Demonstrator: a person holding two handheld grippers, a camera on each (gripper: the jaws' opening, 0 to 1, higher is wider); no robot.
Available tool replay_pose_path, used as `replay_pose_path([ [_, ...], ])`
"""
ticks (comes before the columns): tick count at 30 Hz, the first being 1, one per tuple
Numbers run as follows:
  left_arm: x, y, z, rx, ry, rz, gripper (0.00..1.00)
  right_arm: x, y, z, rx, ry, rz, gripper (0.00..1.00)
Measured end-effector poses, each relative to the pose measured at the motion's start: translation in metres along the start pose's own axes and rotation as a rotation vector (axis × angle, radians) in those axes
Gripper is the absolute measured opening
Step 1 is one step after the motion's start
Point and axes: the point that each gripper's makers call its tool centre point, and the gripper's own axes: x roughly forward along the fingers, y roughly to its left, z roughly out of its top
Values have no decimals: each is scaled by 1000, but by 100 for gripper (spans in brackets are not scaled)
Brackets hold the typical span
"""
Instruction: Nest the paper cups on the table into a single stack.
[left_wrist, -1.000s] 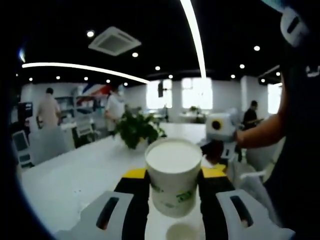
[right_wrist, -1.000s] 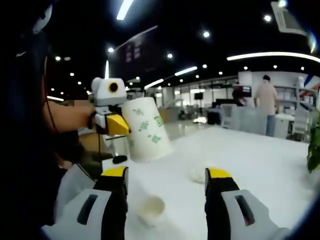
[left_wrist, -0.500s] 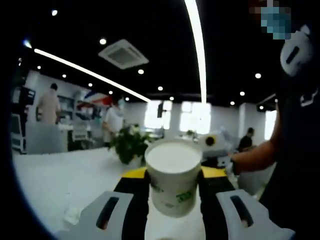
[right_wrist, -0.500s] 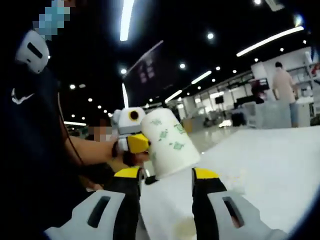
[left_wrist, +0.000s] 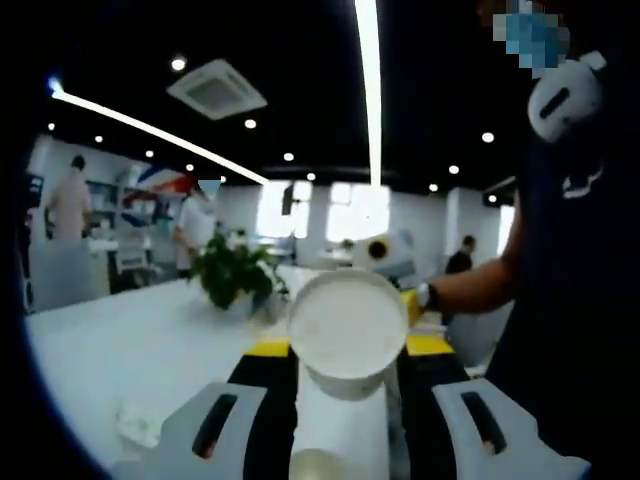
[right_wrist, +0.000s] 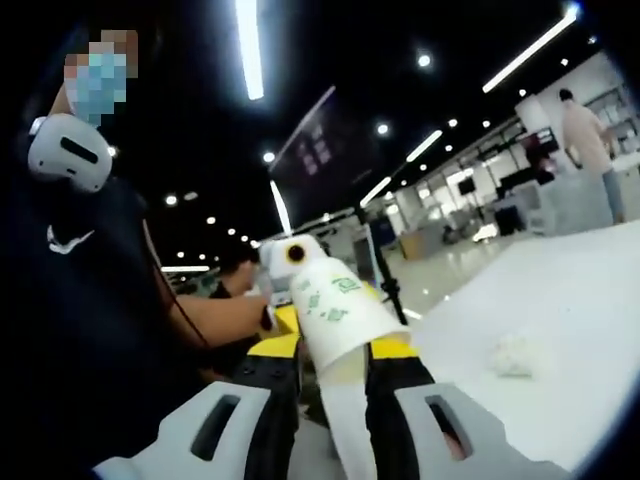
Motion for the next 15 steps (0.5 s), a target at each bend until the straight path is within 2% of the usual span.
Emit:
replay_pose_path([
  [2, 1, -3, -6, 10, 29, -8, 38, 2, 1, -1, -1, 9, 5, 17],
  [5, -3, 3, -14, 27, 61, 7, 38, 6, 5, -2, -10, 33, 32, 11],
  [9, -5, 5, -16, 29, 55, 17, 38, 11, 7, -3, -30, 60, 45, 10],
  [15, -8, 8, -19, 29, 55, 39, 38, 15, 17, 0, -34, 84, 91, 2],
])
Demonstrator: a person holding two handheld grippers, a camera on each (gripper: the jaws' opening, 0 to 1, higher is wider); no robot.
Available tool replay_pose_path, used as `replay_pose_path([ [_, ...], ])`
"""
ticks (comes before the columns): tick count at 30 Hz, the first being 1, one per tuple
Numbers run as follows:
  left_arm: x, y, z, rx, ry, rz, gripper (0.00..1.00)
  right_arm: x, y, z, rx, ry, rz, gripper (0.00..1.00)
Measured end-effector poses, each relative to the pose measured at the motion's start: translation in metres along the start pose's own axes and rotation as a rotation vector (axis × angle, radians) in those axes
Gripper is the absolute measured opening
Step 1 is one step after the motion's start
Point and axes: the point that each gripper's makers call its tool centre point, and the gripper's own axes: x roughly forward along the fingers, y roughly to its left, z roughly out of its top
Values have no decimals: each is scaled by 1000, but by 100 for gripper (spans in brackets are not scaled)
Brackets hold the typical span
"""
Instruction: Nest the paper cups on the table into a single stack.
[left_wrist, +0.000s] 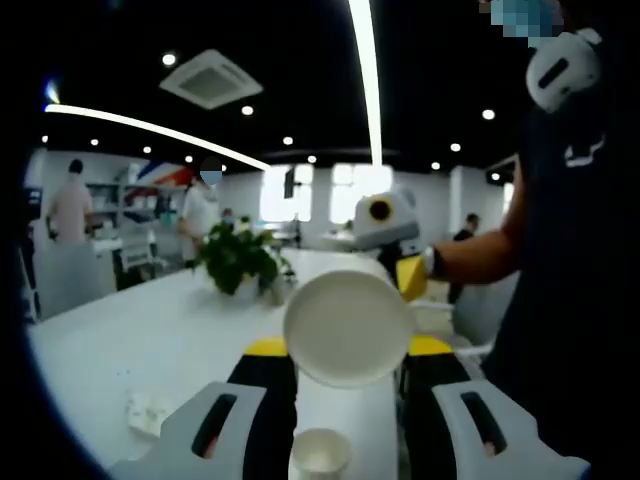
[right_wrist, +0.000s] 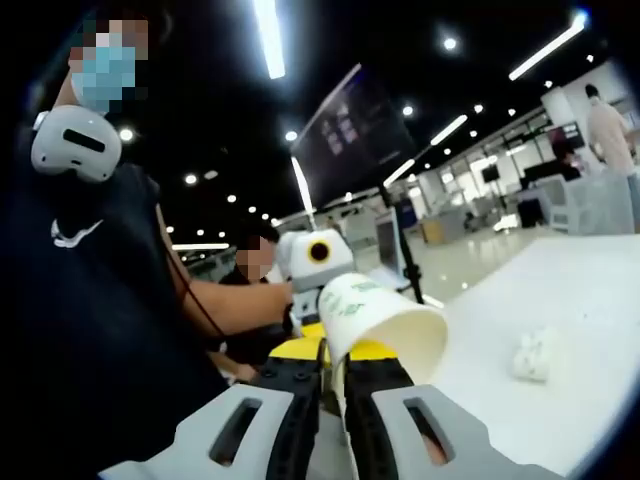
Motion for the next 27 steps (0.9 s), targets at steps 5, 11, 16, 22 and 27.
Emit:
replay_pose_path([
  [5, -2, 0, 1, -1, -7, 10, 40, 3, 7, -2, -13, 37, 27, 0],
  [11, -5, 5, 0, -13, -3, 47, 43, 1, 8, 1, -61, 84, 10, 0],
  [16, -11, 19, -4, -28, 18, 135, 63, -1, -1, 3, -85, 186, -47, 0],
  [22, -25, 43, -22, -40, 95, 271, 97, 1, -5, 17, -151, 269, -79, 0],
  [27, -52, 62, -41, -70, 146, 368, 99, 5, -14, 24, -211, 413, -119, 0],
])
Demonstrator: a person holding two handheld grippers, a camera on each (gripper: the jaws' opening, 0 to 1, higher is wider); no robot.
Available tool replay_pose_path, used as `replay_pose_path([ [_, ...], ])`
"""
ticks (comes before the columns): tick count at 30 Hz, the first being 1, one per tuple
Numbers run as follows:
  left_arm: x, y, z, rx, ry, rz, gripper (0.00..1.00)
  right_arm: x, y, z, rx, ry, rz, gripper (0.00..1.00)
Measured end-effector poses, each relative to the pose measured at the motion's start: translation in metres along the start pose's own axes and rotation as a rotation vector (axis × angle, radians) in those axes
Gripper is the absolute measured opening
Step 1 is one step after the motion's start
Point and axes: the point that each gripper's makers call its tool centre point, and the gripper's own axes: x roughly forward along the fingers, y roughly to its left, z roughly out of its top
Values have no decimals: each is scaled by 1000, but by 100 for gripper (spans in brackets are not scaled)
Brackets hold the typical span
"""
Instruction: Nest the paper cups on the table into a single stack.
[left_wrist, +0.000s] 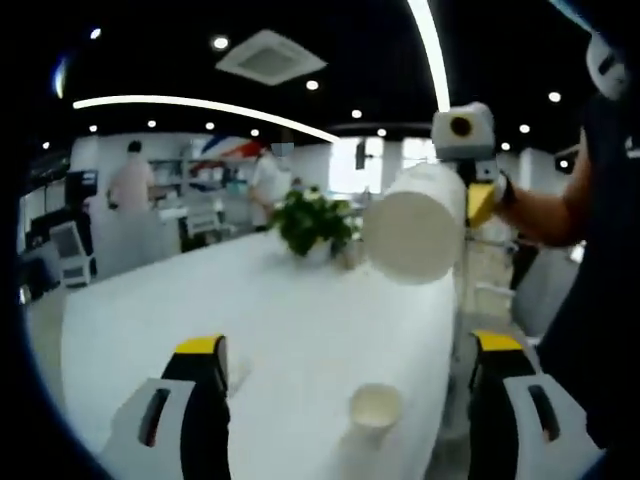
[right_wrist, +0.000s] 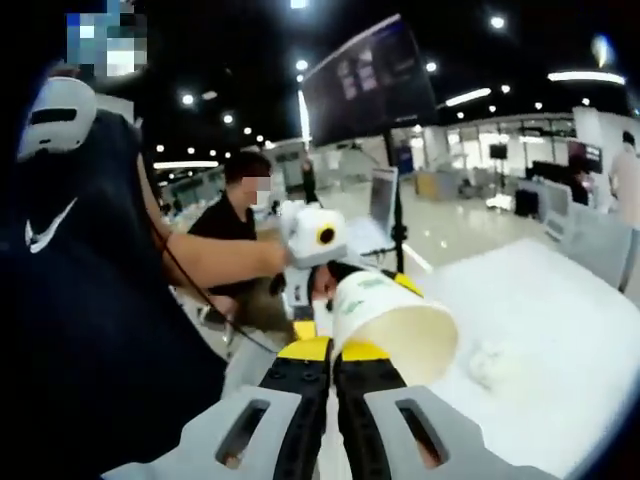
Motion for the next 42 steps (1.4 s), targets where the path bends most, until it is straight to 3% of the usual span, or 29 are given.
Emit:
replay_pose_path([
  [3, -11, 16, -11, 11, 22, 72, 99, 4, -3, 5, -18, 58, -19, 0],
  [4, -16, 23, -21, 24, 59, 99, 99, 6, -3, 4, -28, 90, -24, 0],
  [7, -24, 38, -36, -2, 90, 157, 99, 12, -7, -5, -82, 241, -65, 0],
  [10, -31, 43, -44, -20, 85, 163, 99, 15, -13, -18, -50, 382, -112, 0],
  [13, -36, 47, -53, -20, 100, 175, 99, 15, -18, -29, -82, 518, -137, 0],
  [15, -38, 49, -56, -23, 103, 176, 99, 14, -19, -31, -67, 569, -142, 0],
  [17, -41, 49, -58, -32, 104, 177, 99, 11, -17, -35, -44, 651, -123, 0],
  [24, -46, 57, -63, -55, 104, 207, 99, 2, -20, -54, -86, 993, -85, 0],
  [26, -46, 56, -62, -53, 102, 205, 99, 5, -25, -55, -108, 1048, -95, 0],
  [28, -49, 58, -64, -48, 106, 206, 99, 9, -23, -54, -113, 1083, -80, 0],
  [35, -62, 62, -76, -62, 128, 228, 99, 21, -18, -49, -116, 1090, -59, 0],
  [42, -72, 61, -84, -84, 141, 242, 99, 19, -29, -60, -86, 1130, -104, 0],
])
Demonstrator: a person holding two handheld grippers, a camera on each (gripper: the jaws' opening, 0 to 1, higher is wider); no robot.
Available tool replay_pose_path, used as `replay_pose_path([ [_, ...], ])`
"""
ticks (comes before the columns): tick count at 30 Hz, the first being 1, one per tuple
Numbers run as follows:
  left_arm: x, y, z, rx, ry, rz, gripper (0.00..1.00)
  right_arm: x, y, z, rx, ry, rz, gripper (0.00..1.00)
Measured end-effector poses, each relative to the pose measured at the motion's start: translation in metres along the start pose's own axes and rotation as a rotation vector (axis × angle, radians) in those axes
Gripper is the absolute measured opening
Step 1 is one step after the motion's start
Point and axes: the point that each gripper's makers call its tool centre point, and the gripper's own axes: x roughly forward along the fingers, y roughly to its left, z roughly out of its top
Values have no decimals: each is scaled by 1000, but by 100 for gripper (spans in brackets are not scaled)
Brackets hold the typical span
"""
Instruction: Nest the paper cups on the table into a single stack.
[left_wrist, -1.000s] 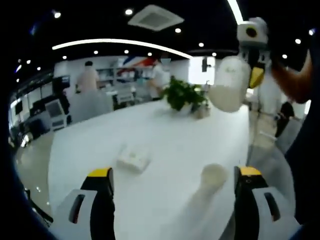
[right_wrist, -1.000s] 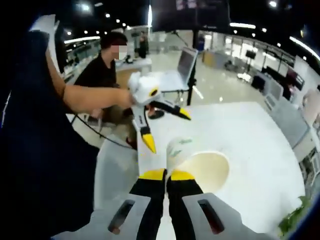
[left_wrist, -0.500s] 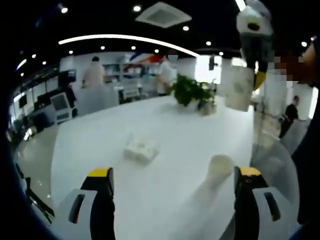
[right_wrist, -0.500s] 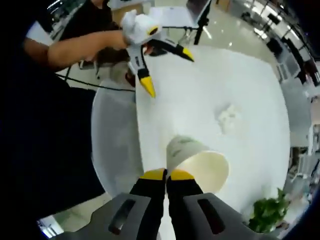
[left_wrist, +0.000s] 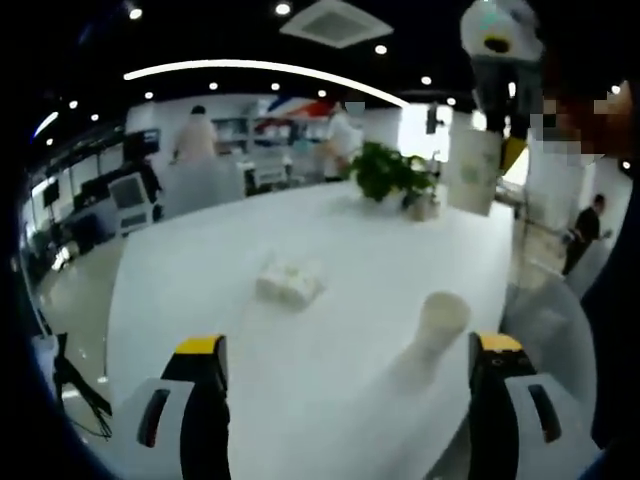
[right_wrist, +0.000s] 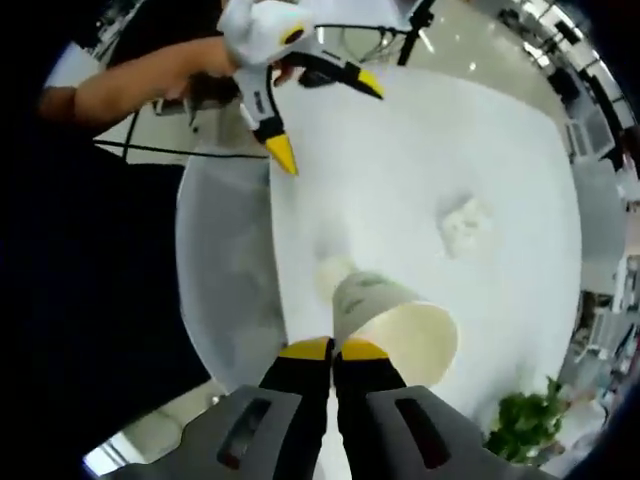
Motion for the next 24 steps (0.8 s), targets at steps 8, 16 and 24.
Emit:
replay_pose_path([
  [8, -3, 2, -2, -14, -4, 14, 99, 11, -2, 1, 38, -2, 11, 0],
  [16, -1, 5, -2, -7, -5, 26, 99, 22, 2, 2, 38, 6, 17, 0],
  [24, 1, 4, -5, 0, -10, 33, 99, 35, 6, 4, 45, -12, 33, 0],
])
